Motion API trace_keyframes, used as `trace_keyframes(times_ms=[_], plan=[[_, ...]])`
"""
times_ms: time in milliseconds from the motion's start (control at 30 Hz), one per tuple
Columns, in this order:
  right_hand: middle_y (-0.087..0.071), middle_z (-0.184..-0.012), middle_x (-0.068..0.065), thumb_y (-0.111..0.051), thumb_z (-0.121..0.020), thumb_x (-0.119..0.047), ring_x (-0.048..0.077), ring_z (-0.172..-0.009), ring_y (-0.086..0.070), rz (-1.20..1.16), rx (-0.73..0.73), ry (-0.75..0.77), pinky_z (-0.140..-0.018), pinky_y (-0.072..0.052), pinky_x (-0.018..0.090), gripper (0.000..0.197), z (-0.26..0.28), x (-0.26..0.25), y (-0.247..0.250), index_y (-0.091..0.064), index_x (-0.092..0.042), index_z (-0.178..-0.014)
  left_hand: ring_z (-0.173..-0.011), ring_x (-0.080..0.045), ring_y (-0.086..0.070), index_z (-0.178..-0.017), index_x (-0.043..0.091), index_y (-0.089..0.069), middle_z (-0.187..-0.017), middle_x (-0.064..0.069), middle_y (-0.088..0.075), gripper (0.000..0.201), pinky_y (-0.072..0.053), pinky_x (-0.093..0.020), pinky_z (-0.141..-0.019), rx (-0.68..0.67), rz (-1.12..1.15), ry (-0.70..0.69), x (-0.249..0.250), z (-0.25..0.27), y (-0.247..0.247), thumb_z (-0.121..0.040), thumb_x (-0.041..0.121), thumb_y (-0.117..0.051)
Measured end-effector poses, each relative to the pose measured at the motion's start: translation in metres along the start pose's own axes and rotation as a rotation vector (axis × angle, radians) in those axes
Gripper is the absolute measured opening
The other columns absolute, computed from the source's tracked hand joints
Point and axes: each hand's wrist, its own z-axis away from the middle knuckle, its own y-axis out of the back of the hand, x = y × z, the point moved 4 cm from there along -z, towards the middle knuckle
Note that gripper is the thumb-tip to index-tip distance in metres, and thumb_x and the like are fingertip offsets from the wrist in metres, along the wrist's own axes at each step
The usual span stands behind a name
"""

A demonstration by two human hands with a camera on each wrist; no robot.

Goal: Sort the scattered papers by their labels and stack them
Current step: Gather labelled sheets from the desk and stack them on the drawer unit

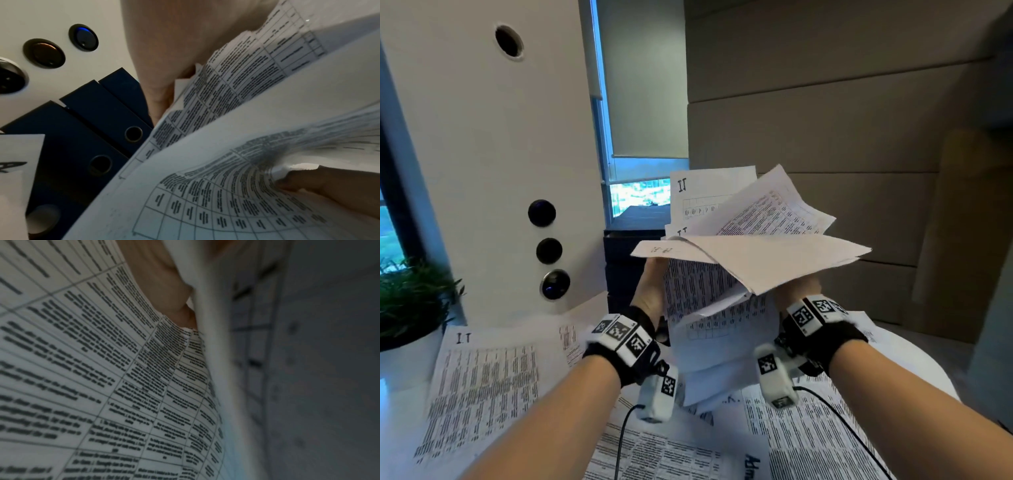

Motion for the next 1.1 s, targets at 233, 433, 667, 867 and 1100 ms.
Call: trace_keyframes(times_ms=[233,433,667,867,1100], plan=[[-0.063,-0.116,0.022,-0.057,-0.091,-0.016,0.038,-0.106,-0.06,-0.069,0.036,-0.104,-0.084,-0.045,0.036,0.024,0.004,-0.016,0.023,-0.059,0.001,-0.108,-0.088,-0.021,-0.066,-0.094,0.014,-0.068,-0.092,-0.001,-0.071,0.02,-0.054,-0.04,-0.085,0.202,-0.466,-0.195,-0.004,-0.021,0.005,-0.091,0.027,-0.053],[-0.057,-0.07,0.005,-0.066,-0.08,-0.019,0.025,-0.072,-0.059,0.076,-0.108,-0.162,-0.077,-0.052,0.032,0.017,-0.02,-0.011,0.014,-0.055,-0.007,-0.083,-0.101,-0.031,-0.062,-0.109,0.004,-0.065,-0.105,-0.009,-0.065,0.028,-0.049,-0.033,-0.088,0.289,-0.541,-0.055,-0.02,-0.047,0.003,-0.09,0.025,-0.062],[-0.058,-0.074,0.004,-0.058,-0.081,-0.01,0.018,-0.065,-0.056,0.066,-0.196,-0.118,-0.051,-0.042,0.023,0.017,-0.022,-0.001,0.005,-0.058,-0.002,-0.096,-0.088,-0.03,-0.065,-0.078,0.011,-0.066,-0.093,-0.011,-0.07,0.007,-0.055,-0.04,-0.085,0.187,-0.474,0.183,-0.06,-0.066,0.012,-0.084,0.013,-0.064],[-0.062,-0.091,0.003,-0.054,-0.087,-0.003,0.018,-0.081,-0.058,-0.112,-0.182,0.03,-0.064,-0.042,0.022,0.021,0.007,0.003,0.023,-0.063,-0.008,-0.104,-0.092,-0.033,-0.065,-0.102,0.008,-0.066,-0.104,-0.02,-0.068,0.051,-0.047,-0.049,-0.095,-0.006,0.132,0.345,-0.042,-0.03,0.007,-0.094,0.053,-0.043],[-0.069,-0.101,-0.005,-0.062,-0.085,-0.008,0.012,-0.094,-0.067,-0.438,-0.055,0.25,-0.081,-0.055,0.032,0.029,0.045,0.001,0.036,-0.06,-0.014,-0.114,-0.093,-0.008,-0.064,-0.118,0.019,-0.054,-0.105,0.006,-0.065,0.054,-0.053,-0.029,-0.082,0.09,-0.408,-0.206,0.012,0.004,0.011,-0.072,0.016,-0.081]])
